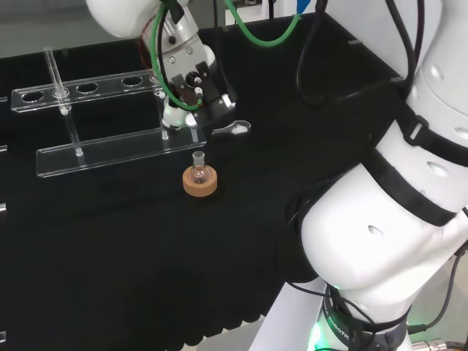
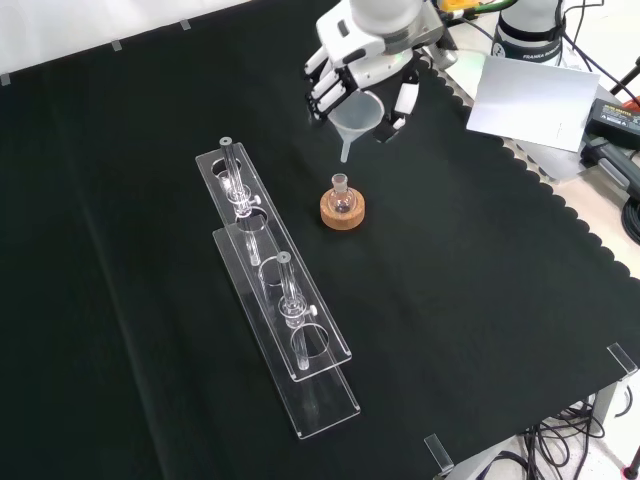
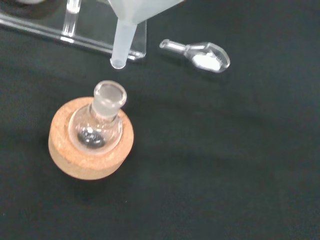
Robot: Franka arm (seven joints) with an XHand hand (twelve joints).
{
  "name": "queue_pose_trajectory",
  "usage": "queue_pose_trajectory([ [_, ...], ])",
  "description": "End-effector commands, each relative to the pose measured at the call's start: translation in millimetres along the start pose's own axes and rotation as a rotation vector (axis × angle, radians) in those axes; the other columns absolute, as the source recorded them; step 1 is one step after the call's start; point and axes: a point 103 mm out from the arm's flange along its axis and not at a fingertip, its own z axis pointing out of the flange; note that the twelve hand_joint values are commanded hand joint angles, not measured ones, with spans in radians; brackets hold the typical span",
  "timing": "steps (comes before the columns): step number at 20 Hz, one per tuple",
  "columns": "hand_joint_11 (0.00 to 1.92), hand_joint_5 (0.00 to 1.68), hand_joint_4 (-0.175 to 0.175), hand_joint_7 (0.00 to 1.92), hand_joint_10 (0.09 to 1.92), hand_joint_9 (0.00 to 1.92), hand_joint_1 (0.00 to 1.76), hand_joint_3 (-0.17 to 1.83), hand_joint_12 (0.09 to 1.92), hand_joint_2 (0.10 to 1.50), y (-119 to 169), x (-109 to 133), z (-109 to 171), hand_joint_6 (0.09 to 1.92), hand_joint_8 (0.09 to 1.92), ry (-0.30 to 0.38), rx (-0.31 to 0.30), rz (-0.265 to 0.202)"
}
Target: Place the funnel on the round-bottom flask.
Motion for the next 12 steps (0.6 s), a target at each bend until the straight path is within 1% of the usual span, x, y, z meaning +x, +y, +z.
queue_pose_trajectory([
  [1, 0.51, 0.65, -0.034, 0.64, 0.59, 1.02, 0.74, 0.5, 1.29, 0.86, 12.0, -4.1, 20.7, 0.61, 0.76, 0.053, 0.041, 0.001],
  [7, 0.51, 0.65, -0.035, 0.64, 0.59, 1.02, 0.73, 0.51, 1.29, 0.86, 17.2, -1.7, 30.0, 0.61, 0.76, 0.063, 0.048, 0.003],
  [12, 0.51, 0.65, -0.036, 0.63, 0.6, 1.0, 0.73, 0.51, 1.29, 0.86, 19.9, 0.0, 29.8, 0.61, 0.76, 0.068, 0.049, 0.0],
])
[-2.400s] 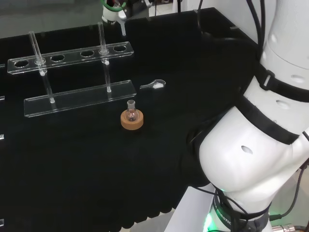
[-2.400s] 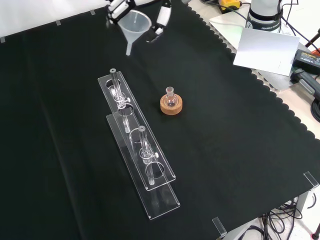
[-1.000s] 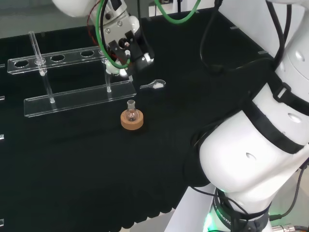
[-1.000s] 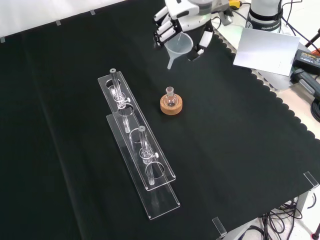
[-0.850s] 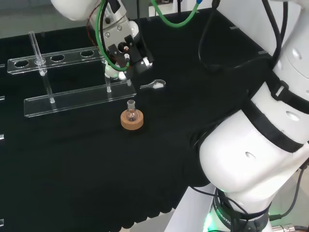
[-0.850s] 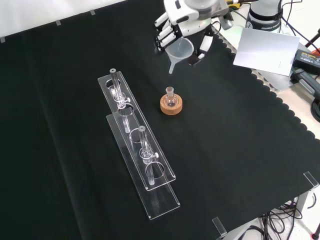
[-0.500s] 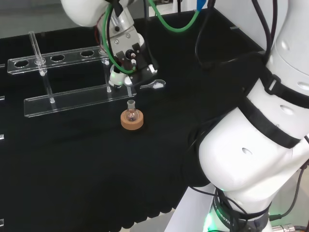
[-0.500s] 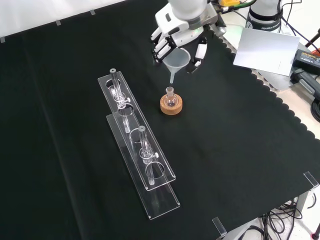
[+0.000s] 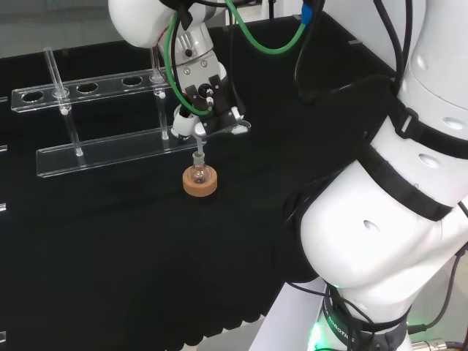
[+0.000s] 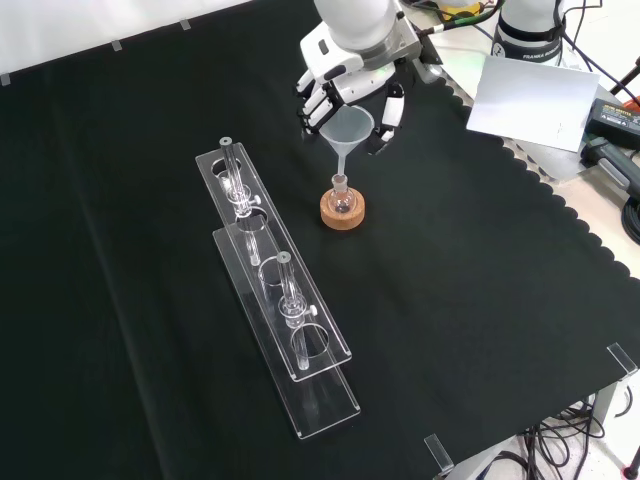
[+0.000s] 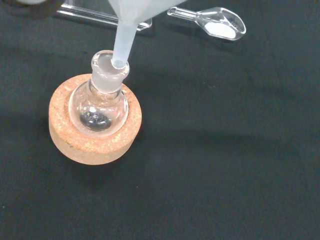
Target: Place the funnel on the round-bottom flask.
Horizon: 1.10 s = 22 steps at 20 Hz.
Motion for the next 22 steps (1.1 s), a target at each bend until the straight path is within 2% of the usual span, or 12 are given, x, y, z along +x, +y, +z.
queue_pose_trajectory([
  [1, 0.51, 0.65, -0.036, 0.63, 0.6, 1.0, 0.73, 0.51, 1.29, 0.86, 4.3, 3.3, 1.2, 0.61, 0.76, 0.004, 0.003, -0.004],
  [22, 0.51, 0.64, -0.039, 0.62, 0.62, 0.98, 0.72, 0.51, 1.3, 0.86, 18.7, 5.8, 23.7, 0.63, 0.77, 0.036, 0.039, -0.006],
])
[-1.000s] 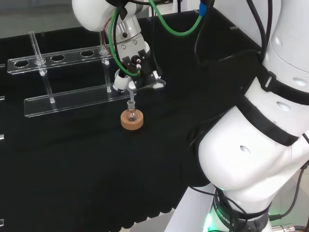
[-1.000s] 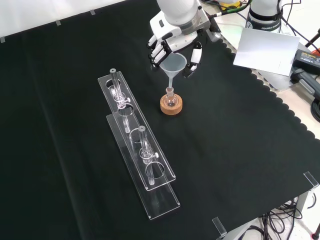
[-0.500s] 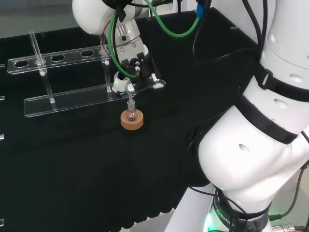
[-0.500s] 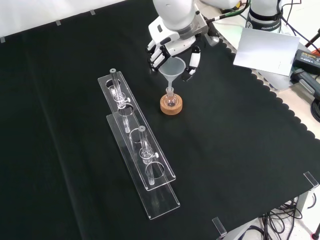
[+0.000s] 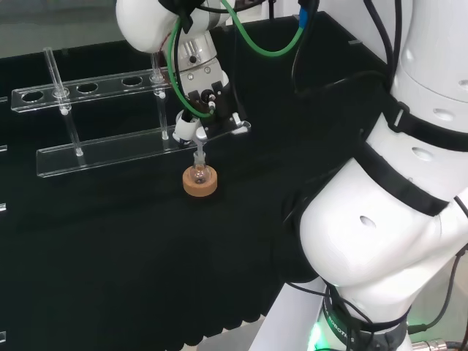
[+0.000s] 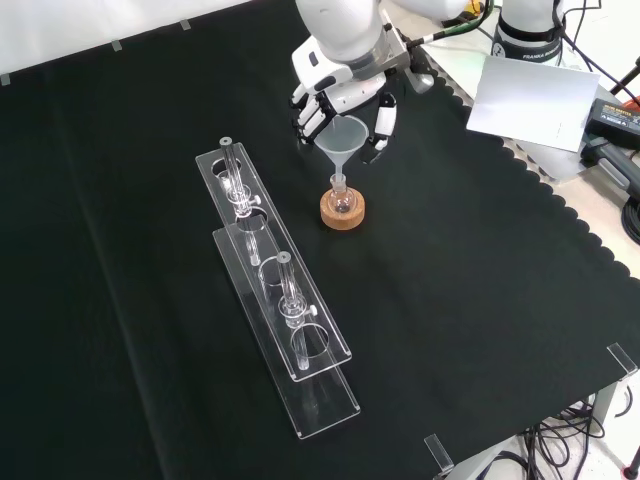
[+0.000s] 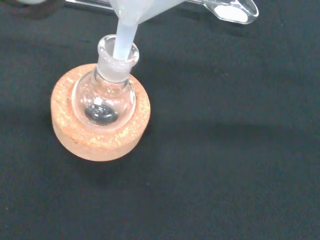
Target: Place the funnel on the round-bottom flask.
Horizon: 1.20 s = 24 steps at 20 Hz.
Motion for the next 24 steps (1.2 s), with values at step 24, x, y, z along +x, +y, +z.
queue_pose_trajectory([
  [24, 0.51, 0.59, -0.051, 0.57, 0.62, 0.91, 0.7, 0.51, 1.3, 0.85, 8.5, 8.5, 22.4, 0.62, 0.78, -0.003, 0.046, -0.021],
])
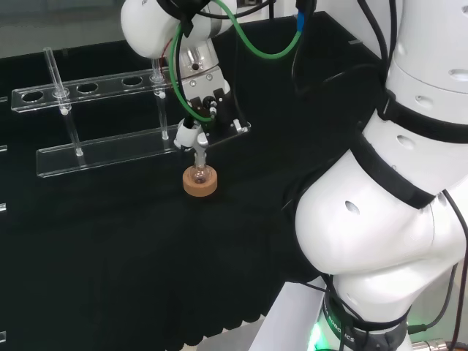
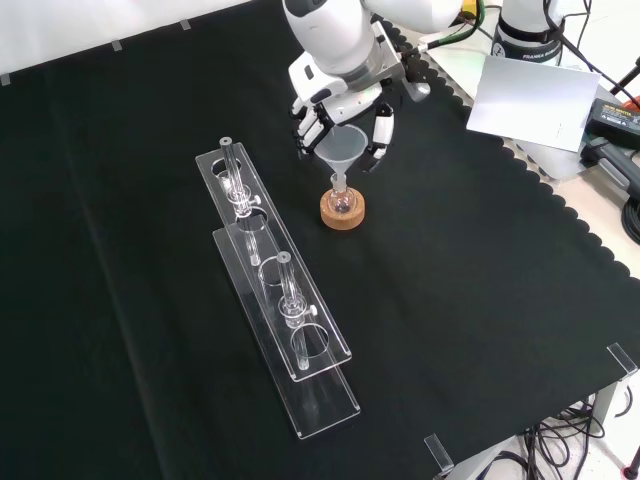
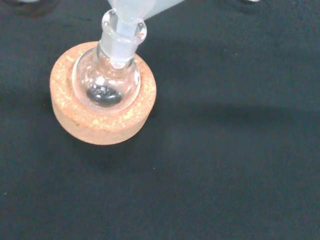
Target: Place the funnel on the round-bottom flask.
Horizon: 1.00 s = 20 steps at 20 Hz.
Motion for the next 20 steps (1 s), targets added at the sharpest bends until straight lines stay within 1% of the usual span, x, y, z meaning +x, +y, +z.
queue_pose_trajectory([
  [1, 0.51, 0.59, -0.051, 0.56, 0.62, 0.9, 0.7, 0.51, 1.3, 0.85, 0.4, 4.4, 4.0, 0.62, 0.78, -0.004, 0.005, -0.014],
  [9, 0.5, 0.55, -0.057, 0.52, 0.62, 0.87, 0.7, 0.5, 1.3, 0.84, 2.1, 9.2, 8.9, 0.6, 0.78, -0.008, 0.021, -0.022],
  [12, 0.48, 0.5, -0.06, 0.48, 0.63, 0.79, 0.69, 0.5, 1.32, 0.84, 2.0, 8.8, 7.9, 0.59, 0.8, -0.007, 0.024, -0.023],
  [16, 0.4, 0.42, -0.062, 0.34, 0.66, 0.64, 0.68, 0.5, 1.36, 0.81, 1.7, 8.4, 6.8, 0.5, 0.81, -0.014, 0.033, -0.019],
  [20, 0.36, 0.4, -0.063, 0.28, 0.67, 0.58, 0.68, 0.49, 1.38, 0.8, 1.4, 7.9, 7.1, 0.45, 0.8, -0.015, 0.038, -0.019],
])
